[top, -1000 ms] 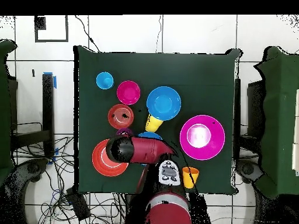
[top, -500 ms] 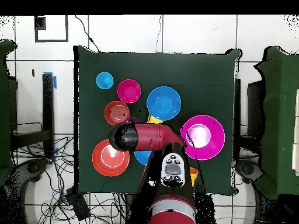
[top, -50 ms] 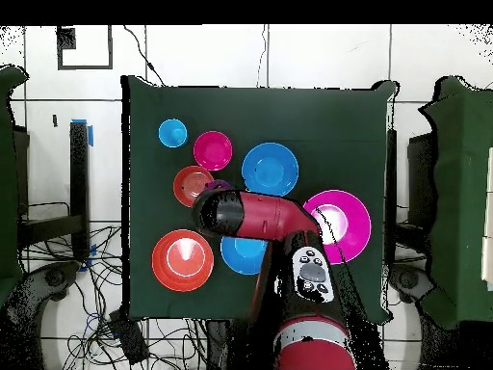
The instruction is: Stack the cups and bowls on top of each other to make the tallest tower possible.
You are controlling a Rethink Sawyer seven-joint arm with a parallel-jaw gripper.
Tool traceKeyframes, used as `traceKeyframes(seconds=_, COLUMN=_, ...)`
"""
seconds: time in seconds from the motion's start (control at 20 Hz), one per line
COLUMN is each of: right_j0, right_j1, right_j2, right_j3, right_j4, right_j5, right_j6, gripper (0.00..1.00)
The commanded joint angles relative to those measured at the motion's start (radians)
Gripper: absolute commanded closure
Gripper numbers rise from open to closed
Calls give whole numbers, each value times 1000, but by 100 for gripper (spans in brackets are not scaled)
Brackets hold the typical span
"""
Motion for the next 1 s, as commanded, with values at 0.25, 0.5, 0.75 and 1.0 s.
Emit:
traceKeyframes(seconds=0.25, right_j0=79, right_j1=-16, right_j2=77, right_j3=154, right_j4=212, right_j5=-39, right_j6=277, gripper=100)
traceKeyframes(seconds=0.5, right_j0=66, right_j1=2, right_j2=81, right_j3=214, right_j4=272, right_j5=-106, right_j6=234, gripper=100)
traceKeyframes(seconds=0.75, right_j0=-4, right_j1=63, right_j2=112, right_j3=215, right_j4=225, right_j5=-197, right_j6=99, gripper=100)
traceKeyframes(seconds=1.0, right_j0=-112, right_j1=167, right_j2=199, right_j3=208, right_j4=160, right_j5=-330, right_j6=31, gripper=100)
